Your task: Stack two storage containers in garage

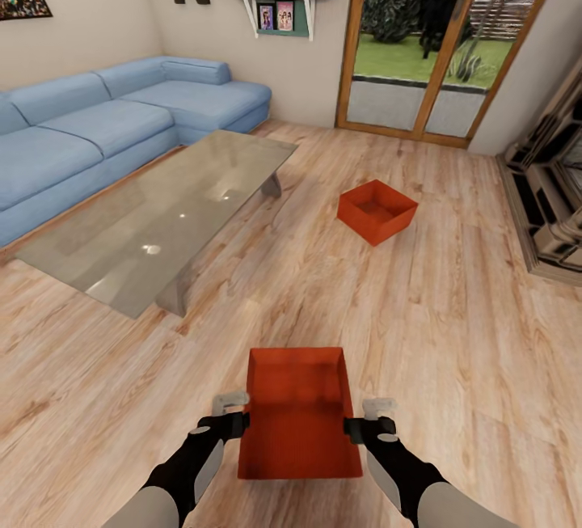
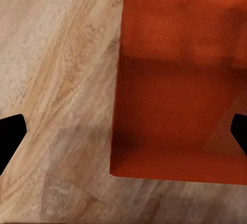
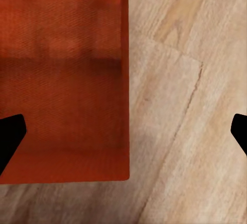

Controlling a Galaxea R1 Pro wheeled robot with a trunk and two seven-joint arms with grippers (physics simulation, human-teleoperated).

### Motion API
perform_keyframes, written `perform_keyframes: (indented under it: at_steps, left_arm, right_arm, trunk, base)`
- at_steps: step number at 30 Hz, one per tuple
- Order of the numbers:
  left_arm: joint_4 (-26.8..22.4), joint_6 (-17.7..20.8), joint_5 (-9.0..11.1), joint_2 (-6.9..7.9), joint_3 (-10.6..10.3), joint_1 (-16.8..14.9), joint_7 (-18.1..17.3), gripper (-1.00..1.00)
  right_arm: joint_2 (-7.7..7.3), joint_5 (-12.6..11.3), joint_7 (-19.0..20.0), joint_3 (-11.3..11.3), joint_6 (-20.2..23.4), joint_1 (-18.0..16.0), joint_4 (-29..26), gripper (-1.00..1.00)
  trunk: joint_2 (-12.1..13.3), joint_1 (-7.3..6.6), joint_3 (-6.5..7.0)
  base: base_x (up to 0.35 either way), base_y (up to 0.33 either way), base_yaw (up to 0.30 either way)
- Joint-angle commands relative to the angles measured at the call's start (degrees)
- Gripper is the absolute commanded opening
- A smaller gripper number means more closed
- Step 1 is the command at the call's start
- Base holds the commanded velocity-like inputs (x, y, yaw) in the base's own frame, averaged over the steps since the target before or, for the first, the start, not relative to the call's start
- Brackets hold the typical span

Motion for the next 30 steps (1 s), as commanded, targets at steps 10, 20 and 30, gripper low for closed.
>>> perform_keyframes:
  at_steps: [10, 20, 30]
  left_arm:
    - [-0.13, 0.31, 0.21, -0.16, 0.32, -0.01, 0.06, 1.00]
    - [-0.19, 0.23, 0.21, -0.11, 0.37, -0.01, 0.06, 1.00]
    - [-0.19, 0.23, 0.14, -0.11, 0.26, -0.01, 0.06, 1.00]
  right_arm:
    - [-0.36, -0.53, -0.87, 0.54, -0.42, -0.01, -0.13, 1.00]
    - [-0.73, -0.53, -0.64, 0.48, 0.09, -0.01, -0.13, 1.00]
    - [-1.21, -1.00, -0.11, -0.10, 0.13, -0.01, -0.05, 1.00]
  trunk:
    - [-0.02, 0.00, -0.04]
    - [-0.02, 0.00, -0.04]
    - [-0.02, 0.00, -0.04]
  base:
    - [0.000, 0.000, 0.049]
    - [0.000, 0.000, 0.001]
    - [0.000, 0.000, 0.000]
